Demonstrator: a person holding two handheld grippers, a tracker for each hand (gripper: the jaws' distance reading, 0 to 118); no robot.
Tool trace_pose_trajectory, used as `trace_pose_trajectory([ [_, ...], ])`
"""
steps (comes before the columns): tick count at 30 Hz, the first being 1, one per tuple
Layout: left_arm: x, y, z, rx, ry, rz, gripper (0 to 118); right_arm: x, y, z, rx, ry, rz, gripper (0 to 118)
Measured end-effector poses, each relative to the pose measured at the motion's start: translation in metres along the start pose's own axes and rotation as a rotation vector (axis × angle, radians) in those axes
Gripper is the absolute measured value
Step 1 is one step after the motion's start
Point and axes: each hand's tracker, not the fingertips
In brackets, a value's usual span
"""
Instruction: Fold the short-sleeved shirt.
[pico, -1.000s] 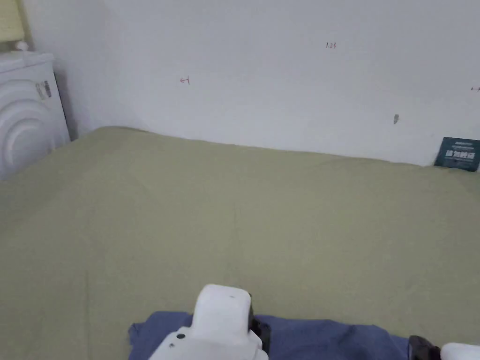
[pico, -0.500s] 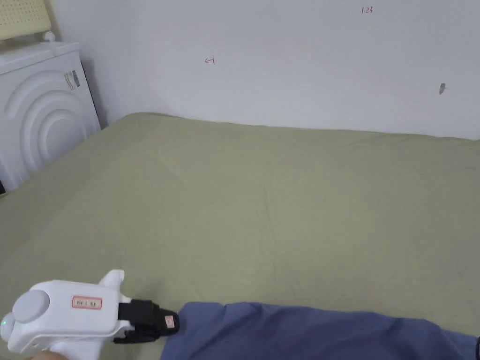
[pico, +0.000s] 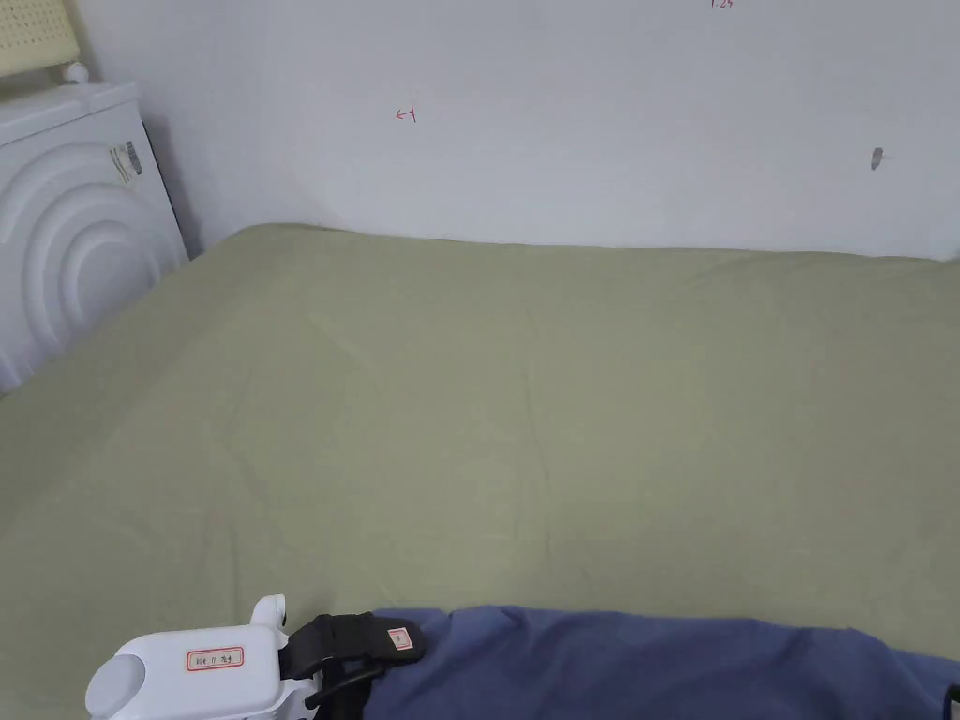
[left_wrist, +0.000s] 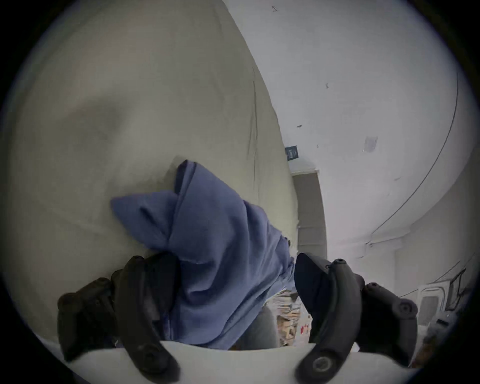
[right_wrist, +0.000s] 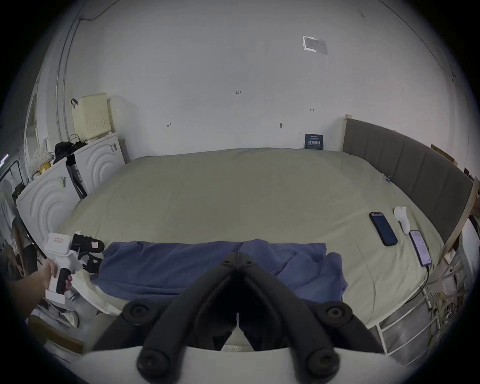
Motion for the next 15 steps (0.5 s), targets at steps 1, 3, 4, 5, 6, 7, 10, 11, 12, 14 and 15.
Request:
trace_pose_trajectory([
  [1,0.001,0.000,-0.002,0.001,0.007,-0.004,92,0.000,-0.002,0.000,-0.008,0.010,-0.011,1],
  [3,0.007,-0.006,-0.007,0.010,0.020,-0.016,43,-0.001,-0.005,-0.002,-0.017,0.020,-0.027,1],
  [4,0.011,-0.007,-0.011,0.002,0.065,-0.035,13,-0.002,-0.007,-0.002,-0.021,0.024,-0.032,1],
  [5,0.016,-0.009,-0.018,-0.012,0.149,-0.058,13,-0.003,-0.008,-0.002,-0.026,0.026,-0.033,1],
  [6,0.020,-0.013,-0.022,-0.022,0.202,-0.113,13,-0.003,-0.009,-0.002,-0.033,0.029,-0.035,1],
  [7,0.027,-0.015,-0.026,-0.032,0.187,-0.111,13,-0.002,-0.010,-0.001,-0.040,0.032,-0.040,1],
  [10,0.059,-0.016,-0.028,-0.038,0.167,-0.164,13,0.002,-0.012,0.006,-0.041,0.034,-0.048,1],
  [11,0.075,-0.018,-0.027,-0.027,0.193,-0.214,13,0.004,-0.012,0.008,-0.042,0.031,-0.050,1],
  [12,0.092,-0.019,-0.027,-0.019,0.196,-0.254,13,0.007,-0.012,0.011,-0.040,0.026,-0.056,1],
  [14,0.070,-0.015,-0.026,-0.017,0.170,-0.259,13,0.012,-0.011,0.015,-0.028,0.021,-0.070,1],
  [15,0.114,-0.026,-0.034,-0.021,0.160,-0.259,13,0.015,-0.011,0.017,-0.022,0.018,-0.075,1],
])
